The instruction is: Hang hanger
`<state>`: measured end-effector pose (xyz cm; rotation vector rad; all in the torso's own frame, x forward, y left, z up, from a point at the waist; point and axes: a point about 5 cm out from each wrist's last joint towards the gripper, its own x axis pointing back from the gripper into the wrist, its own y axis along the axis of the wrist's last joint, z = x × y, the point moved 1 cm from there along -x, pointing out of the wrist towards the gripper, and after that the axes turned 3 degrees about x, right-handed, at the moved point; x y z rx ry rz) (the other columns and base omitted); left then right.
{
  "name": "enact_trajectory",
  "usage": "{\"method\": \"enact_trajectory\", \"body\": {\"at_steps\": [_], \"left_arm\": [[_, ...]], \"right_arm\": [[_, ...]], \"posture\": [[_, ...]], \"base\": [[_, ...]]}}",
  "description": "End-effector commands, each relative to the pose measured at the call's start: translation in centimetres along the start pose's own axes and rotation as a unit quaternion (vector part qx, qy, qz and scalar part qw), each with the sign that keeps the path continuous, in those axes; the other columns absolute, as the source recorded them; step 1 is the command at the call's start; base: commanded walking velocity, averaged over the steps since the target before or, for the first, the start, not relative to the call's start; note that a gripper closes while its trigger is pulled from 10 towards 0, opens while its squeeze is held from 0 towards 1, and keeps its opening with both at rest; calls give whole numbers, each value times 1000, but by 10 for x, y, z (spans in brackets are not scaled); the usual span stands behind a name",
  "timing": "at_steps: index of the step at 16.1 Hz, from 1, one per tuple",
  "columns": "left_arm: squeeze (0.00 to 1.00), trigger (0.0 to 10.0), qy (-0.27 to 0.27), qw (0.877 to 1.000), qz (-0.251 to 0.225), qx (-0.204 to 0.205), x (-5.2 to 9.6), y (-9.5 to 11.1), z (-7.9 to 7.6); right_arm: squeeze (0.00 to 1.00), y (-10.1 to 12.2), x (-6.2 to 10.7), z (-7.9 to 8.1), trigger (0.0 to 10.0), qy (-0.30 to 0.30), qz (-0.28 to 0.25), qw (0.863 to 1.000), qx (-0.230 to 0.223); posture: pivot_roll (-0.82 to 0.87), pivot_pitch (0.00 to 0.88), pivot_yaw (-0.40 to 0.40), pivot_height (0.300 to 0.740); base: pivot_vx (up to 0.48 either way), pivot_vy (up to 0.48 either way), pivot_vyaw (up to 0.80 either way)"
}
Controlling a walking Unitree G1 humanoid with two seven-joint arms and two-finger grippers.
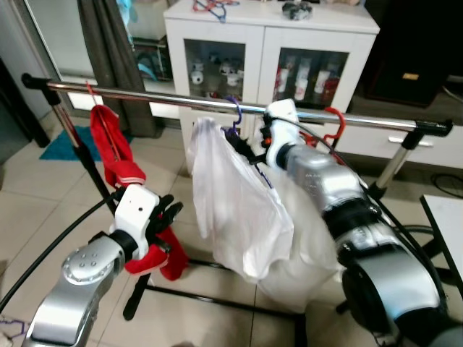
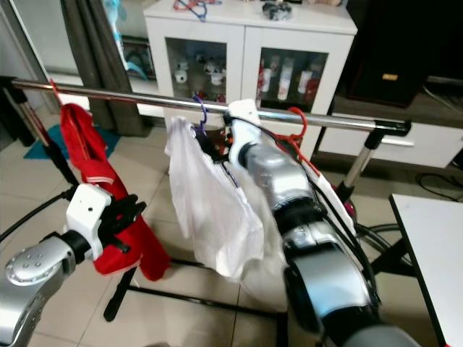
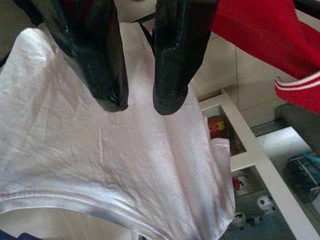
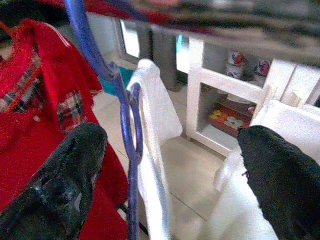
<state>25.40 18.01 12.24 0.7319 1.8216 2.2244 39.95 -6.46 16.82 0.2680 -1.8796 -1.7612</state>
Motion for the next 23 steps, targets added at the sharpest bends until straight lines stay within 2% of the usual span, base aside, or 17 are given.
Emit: {"method": "enact_trajectory", "body": {"at_steps": [1, 2, 4, 6, 8, 9, 10, 11, 15, 22, 23], "left_arm": [[0, 10000, -1, 1000, 5, -3, 3, -1, 1], [0, 10000, -2, 1000, 7, -4, 5, -1, 0], [0, 10000, -4, 1000, 10, -5, 8, -2, 0], [0, 10000, -8, 1000, 16, -5, 10, -3, -1], [0, 10000, -11, 1000, 18, -5, 11, -3, -2], [0, 10000, -13, 1000, 19, -6, 11, -3, -2], [0, 10000, -13, 1000, 19, -6, 11, -3, -2], [0, 10000, -14, 1000, 19, -6, 11, -3, -2], [0, 10000, -16, 1000, 18, -8, 10, -2, -4], [0, 10000, -14, 1000, 16, -9, 10, -1, -4], [0, 10000, -13, 1000, 16, -9, 10, -1, -4]], "right_arm": [[0, 6, -2, -4, 10000, -24, -6, 1000, 13], [0, 6, -5, -7, 10000, -54, -5, 999, 3], [0, 6, -8, -3, 10000, -51, -5, 998, -23], [0, 1, -12, 5, 10000, -36, 12, 999, -14], [0, 1, -14, 8, 10000, -37, 17, 999, -30], [0, 4, -15, 10, 7647, -36, 13, 998, -40], [0, 5, -16, 11, 3333, -31, 12, 998, -45], [0, 6, -17, 14, 235, -17, 13, 999, -43], [0, 2, -18, 27, 0, 49, 26, 998, -25], [0, 13, -18, 19, 0, 18, -1, 999, -36], [0, 15, -17, 15, 3333, 5, -4, 999, -36]], "posture": [[103, 42, 3, 740], [107, 48, 3, 740], [113, 71, 3, 740], [115, 80, 5, 740], [117, 88, 6, 740], [120, 93, 5, 740], [121, 94, 3, 740], [121, 94, 2, 740], [116, 92, -1, 740], [120, 88, -4, 740], [120, 85, -7, 740]], "base": [[0, 0, 0], [0, 0, 0], [0, 0, 0], [0, 0, 0], [0, 0, 0], [0, 0, 0], [0, 0, 0], [0, 0, 0], [0, 0, 0], [0, 0, 0], [0, 0, 0]]}}
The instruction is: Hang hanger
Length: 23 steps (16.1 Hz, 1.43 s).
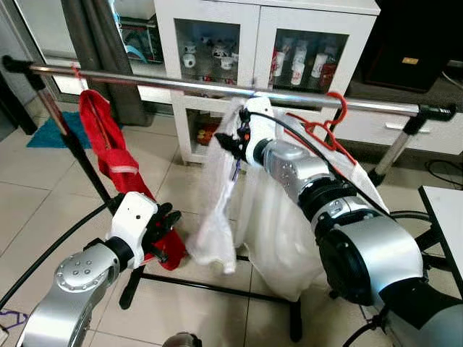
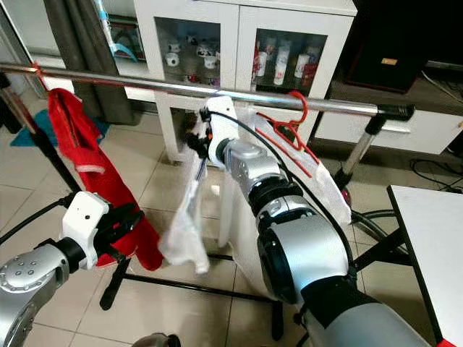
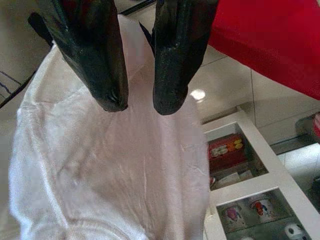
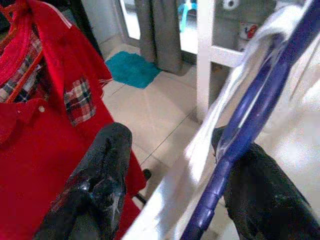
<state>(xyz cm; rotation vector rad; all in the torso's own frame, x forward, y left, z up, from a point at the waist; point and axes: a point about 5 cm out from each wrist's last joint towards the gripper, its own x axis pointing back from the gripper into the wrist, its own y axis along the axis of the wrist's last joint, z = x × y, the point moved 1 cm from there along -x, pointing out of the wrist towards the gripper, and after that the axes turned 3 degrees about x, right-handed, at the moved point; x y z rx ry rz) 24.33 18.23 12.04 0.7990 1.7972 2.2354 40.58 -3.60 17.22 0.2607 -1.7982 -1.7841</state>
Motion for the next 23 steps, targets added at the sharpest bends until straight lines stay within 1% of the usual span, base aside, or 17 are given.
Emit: {"method": "enact_trajectory", "body": {"at_steps": [1, 2, 4, 5, 6, 7, 8, 9, 16, 21, 23], "left_arm": [[0, 10000, 2, 1000, -4, -4, 1, 3, 0], [0, 10000, 4, 1000, -4, -3, 1, 3, 0], [0, 10000, 3, 1000, -3, -2, 1, 2, -1], [0, 10000, 0, 1000, -2, -2, -1, 1, -2], [0, 10000, -4, 1000, -3, -2, -4, 2, -3], [0, 10000, -7, 1000, -4, -2, -6, 3, -4], [0, 10000, -8, 1000, -5, -3, -7, 3, -4], [0, 10000, -9, 1000, -6, -3, -7, 4, -4], [0, 10000, -2, 1000, -5, -5, -6, 2, -3], [0, 10000, 0, 1000, -6, -6, -6, 1, -3], [0, 10000, 0, 1000, -8, -7, -6, 1, -3]], "right_arm": [[0, 6, 3, -11, 10000, -24, -8, 1000, 7], [0, 3, 5, -14, 10000, -20, -2, 999, 30], [0, 1, 7, -17, 10000, -16, 5, 999, 41], [0, 0, 9, -21, 10000, -16, 11, 998, 58], [0, 0, 10, -25, 10000, -20, 14, 998, 64], [0, -1, 12, -28, 10000, -25, 14, 998, 58], [851, -2, 12, -30, 10000, -31, 14, 998, 59], [1000, -3, 13, -31, 10000, -30, 15, 998, 59], [1000, -8, 13, -30, 10000, -27, 19, 997, 75], [1000, -9, 17, -38, 10000, -39, 23, 995, 85], [1000, -10, 19, -39, 10000, -29, 18, 996, 82]], "posture": [[123, 85, -10, 740], [119, 82, -9, 740], [109, 78, 1, 740], [104, 74, 8, 740], [101, 72, 13, 740], [100, 70, 16, 740], [100, 69, 17, 740], [101, 68, 18, 740], [109, 51, 3, 740], [110, 31, 2, 740], [110, 27, 0, 740]], "base": [[0, 0, 0], [0, 0, 0], [0, 0, 0], [0, 0, 0], [0, 0, 0], [0, 0, 0], [0, 0, 0], [0, 0, 0], [0, 0, 0], [0, 0, 0], [0, 0, 0]]}}
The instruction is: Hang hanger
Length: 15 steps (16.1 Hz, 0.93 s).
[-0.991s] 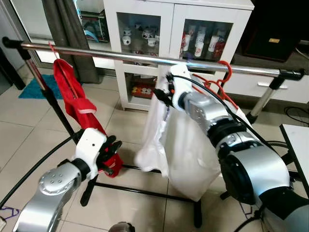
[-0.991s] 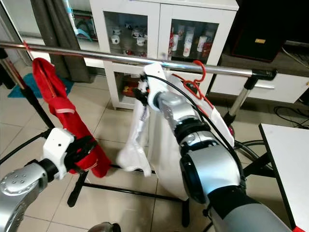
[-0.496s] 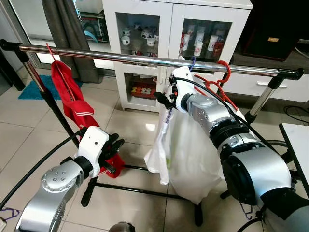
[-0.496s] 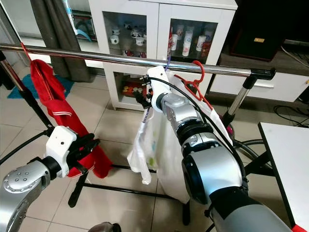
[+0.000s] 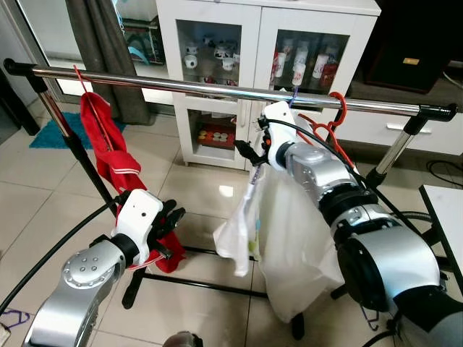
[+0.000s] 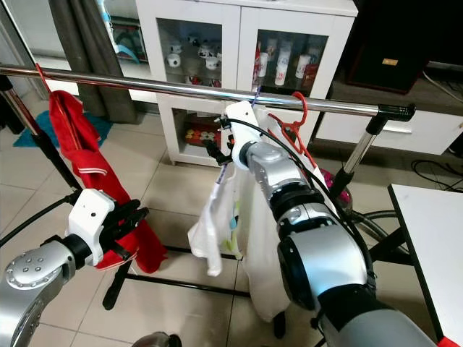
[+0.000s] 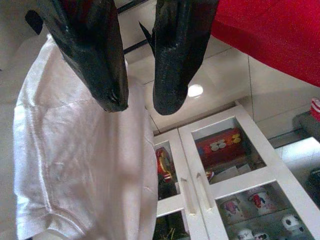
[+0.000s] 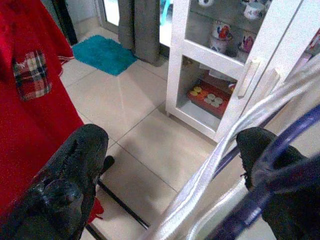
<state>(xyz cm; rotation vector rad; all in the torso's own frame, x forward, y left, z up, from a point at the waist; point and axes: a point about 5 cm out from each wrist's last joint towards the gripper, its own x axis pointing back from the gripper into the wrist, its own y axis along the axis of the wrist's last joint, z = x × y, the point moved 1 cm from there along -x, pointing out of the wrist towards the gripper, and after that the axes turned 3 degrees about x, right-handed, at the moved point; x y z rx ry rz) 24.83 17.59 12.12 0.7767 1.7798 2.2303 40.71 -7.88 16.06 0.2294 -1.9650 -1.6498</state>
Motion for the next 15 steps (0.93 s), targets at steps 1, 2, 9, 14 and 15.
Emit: {"method": "enact_trajectory", "body": {"at_steps": [1, 2, 9, 14, 15], "left_arm": [[0, 10000, 1, 1000, 1, -2, 1, -2, -1], [0, 10000, 1, 1000, -3, -2, 1, 0, 0], [0, 10000, -5, 998, -54, 44, -14, 18, -1], [0, 10000, -28, 996, -63, 59, -22, 23, -5], [0, 10000, -53, 995, -63, 58, -22, 23, -9]], "right_arm": [[1000, 5, 3, -3, 10000, 11, -8, 1000, 11], [1000, 7, 6, -5, 10000, 15, -13, 1000, 9], [1000, -5, 23, -18, 10000, 29, -2, 999, 19], [780, -2, 43, -37, 10000, -5, -9, 1000, 7], [0, 1, 46, -34, 10000, 11, -14, 1000, -4]], "posture": [[110, 19, -1, 740], [110, 19, -1, 740], [85, 8, 0, 740], [84, 10, -4, 740], [84, 10, -4, 740]], "base": [[0, 0, 0], [0, 0, 0], [0, 0, 0], [0, 0, 0], [0, 0, 0]]}}
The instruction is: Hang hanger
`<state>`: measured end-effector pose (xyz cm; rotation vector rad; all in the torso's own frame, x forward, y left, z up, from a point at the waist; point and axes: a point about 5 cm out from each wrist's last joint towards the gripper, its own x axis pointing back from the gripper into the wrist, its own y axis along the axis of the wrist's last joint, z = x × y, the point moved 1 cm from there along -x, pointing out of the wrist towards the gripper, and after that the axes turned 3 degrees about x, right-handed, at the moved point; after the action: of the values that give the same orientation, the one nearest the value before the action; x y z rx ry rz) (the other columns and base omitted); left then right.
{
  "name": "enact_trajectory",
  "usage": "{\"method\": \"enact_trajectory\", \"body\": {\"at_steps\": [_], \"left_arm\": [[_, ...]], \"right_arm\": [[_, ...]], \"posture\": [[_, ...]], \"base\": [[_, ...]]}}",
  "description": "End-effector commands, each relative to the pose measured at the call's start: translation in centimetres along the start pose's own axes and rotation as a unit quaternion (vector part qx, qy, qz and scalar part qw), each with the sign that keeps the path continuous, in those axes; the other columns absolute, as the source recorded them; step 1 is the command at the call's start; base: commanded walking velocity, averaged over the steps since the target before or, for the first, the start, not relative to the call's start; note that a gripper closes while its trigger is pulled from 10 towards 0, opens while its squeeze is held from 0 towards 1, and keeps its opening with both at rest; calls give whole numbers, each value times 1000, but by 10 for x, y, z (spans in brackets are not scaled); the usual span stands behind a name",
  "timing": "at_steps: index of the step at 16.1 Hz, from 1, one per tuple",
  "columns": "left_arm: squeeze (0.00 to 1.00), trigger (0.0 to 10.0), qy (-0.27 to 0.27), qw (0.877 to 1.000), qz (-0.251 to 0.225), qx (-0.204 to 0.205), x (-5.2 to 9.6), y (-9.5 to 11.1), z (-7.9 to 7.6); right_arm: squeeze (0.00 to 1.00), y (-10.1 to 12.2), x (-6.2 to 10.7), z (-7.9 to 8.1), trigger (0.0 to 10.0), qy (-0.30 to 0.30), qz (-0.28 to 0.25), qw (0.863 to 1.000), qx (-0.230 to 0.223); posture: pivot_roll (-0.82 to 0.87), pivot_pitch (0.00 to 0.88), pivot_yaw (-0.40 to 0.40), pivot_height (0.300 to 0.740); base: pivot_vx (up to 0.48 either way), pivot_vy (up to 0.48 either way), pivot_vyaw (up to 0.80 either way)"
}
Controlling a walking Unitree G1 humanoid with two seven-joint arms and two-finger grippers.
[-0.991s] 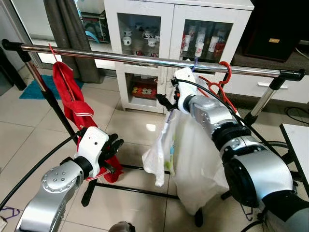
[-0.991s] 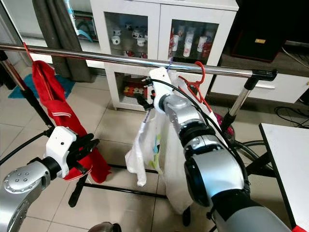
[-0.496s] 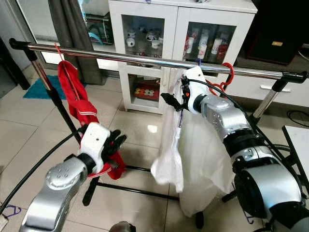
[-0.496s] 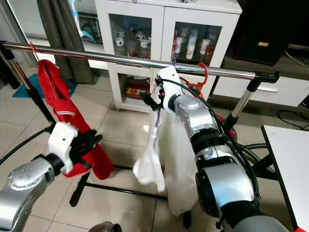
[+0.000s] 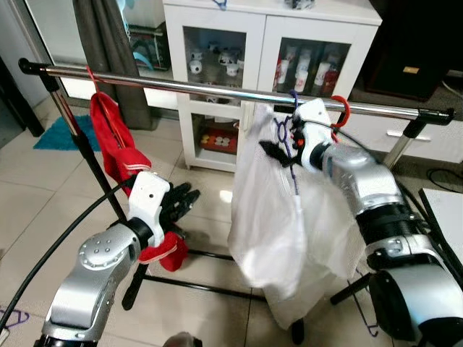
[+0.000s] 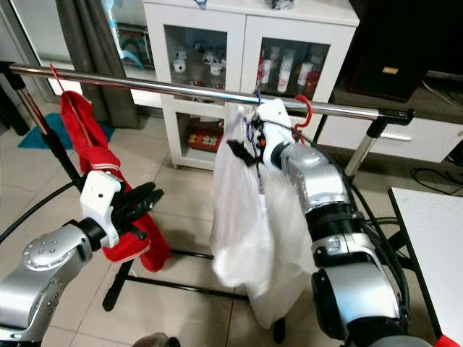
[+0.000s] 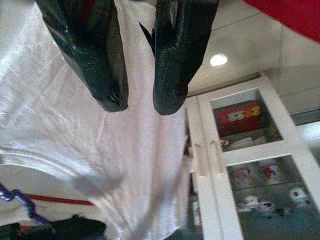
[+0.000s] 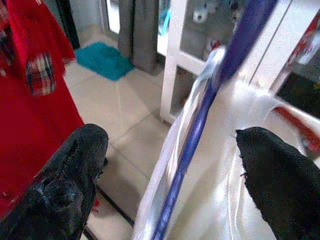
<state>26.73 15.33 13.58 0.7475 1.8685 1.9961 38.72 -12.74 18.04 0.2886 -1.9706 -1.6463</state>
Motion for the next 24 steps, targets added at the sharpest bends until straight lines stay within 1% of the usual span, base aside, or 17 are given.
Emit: {"method": "enact_trajectory", "body": {"at_steps": [1, 2, 3, 4, 5, 6, 7, 8, 10, 11, 12, 13, 14, 18, 19, 21, 24], "left_arm": [[0, 10000, -26, 1000, 5, -3, 0, 0, -3], [0, 10000, -27, 1000, 5, -5, -1, 1, -2], [0, 10000, -26, 1000, 5, -5, -2, 1, -1], [0, 10000, -25, 1000, 5, -8, -4, 2, 1], [0, 10000, -28, 1000, 7, -11, -6, 2, 2], [0, 10000, -29, 999, 8, -12, -7, 2, 2], [0, 10000, -31, 999, 10, -16, -9, 2, 2], [0, 10000, -34, 999, 11, -17, -11, 3, 2], [0, 10000, -38, 999, 12, -18, -12, 3, 1], [0, 10000, -39, 999, 12, -18, -12, 3, 1], [0, 10000, -42, 999, 12, -19, -13, 3, 1], [0, 10000, -45, 999, 10, -20, -14, 3, 1], [0, 10000, -45, 999, 10, -20, -14, 3, 1], [0, 10000, -47, 999, 10, -21, -15, 3, 1], [0, 10000, -48, 999, 11, -21, -15, 3, 1], [0, 10000, -48, 999, 12, -22, -15, 3, 1], [0, 10000, -47, 999, 12, -24, -16, 3, 2]], "right_arm": [[0, 0, 6, 8, 10000, 36, 1, 999, -7], [0, 0, 9, 13, 10000, 52, 4, 999, 2], [0, 0, 10, 13, 10000, 50, 4, 999, 4], [0, -1, 10, 11, 10000, 22, 13, 1000, 4], [0, -4, 9, 5, 10000, -25, 25, 999, -6], [0, -5, 9, 4, 10000, -41, 29, 999, -11], [0, -7, 9, 3, 10000, -68, 29, 997, -34], [0, -9, 10, 2, 10000, -83, 30, 995, -49], [0, -12, 10, -1, 10000, -92, 30, 994, -58], [0, -11, 10, -2, 8627, -96, 26, 993, -60], [0, -5, 9, -4, 2824, -98, 7, 993, -58], [0, 3, 8, -3, 0, -81, -17, 995, -47], [0, 6, 8, -1, 0, -68, -24, 997, -41], [0, 6, 5, 0, 0, -42, -18, 998, -34], [0, 1, 0, 2, 0, -30, 0, 999, -37], [0, -1, -3, 2, 0, -30, 5, 999, -37], [0, 0, -10, -1, 0, -46, 9, 997, -54]], "posture": [[76, 12, -4, 740], [76, 12, -4, 740], [76, 12, -4, 740], [67, 8, 2, 740], [67, 8, 2, 740], [67, 8, 2, 740], [68, 6, 5, 740], [68, 6, 5, 740], [66, 6, 12, 740], [66, 6, 12, 740], [69, 5, 13, 740], [69, 4, 13, 740], [69, 4, 13, 740], [68, 3, 13, 740], [70, 3, 9, 740], [70, 3, 9, 740], [73, 2, 5, 740]], "base": [[0, 0, 0], [0, 0, 0], [0, 0, 0], [0, 0, 0], [0, 0, 0], [0, 0, 0], [0, 0, 0], [0, 0, 0], [0, 0, 0], [0, 0, 0], [0, 0, 0], [0, 0, 0], [0, 0, 0], [0, 0, 0], [0, 0, 0], [0, 0, 0], [0, 0, 0]]}}
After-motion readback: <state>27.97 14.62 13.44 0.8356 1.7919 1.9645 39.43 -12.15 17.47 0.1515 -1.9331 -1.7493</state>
